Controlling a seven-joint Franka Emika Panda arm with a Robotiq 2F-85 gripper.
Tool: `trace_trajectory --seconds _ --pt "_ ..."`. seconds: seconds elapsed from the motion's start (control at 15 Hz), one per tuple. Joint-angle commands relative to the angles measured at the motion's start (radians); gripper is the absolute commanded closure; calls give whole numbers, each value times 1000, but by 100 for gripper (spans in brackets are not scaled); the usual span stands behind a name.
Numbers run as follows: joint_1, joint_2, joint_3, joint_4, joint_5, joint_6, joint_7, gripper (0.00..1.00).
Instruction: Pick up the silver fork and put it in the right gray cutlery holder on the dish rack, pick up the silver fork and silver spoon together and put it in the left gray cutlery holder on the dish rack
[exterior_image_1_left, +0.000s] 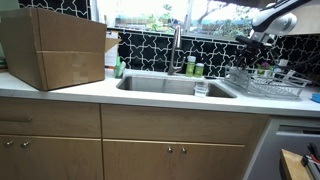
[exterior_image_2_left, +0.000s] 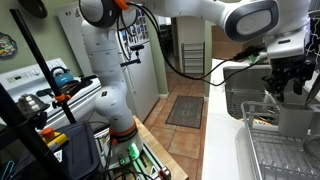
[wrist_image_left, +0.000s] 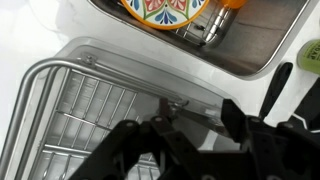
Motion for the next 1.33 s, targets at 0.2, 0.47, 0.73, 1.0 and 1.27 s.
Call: trace_trajectory --seconds 0.2,0.47,0.73,1.0,1.27 --pt "9 -22 -15 -26 5 80 51 90" --pt "8 -13 -18 -22 -1 69 56 98" --pt "4 -43 -24 -33 -2 64 55 99" --pt "0 -127 -29 -60 11 120 19 99" --pt "-11 -188 -29 -57 0 124 30 99"
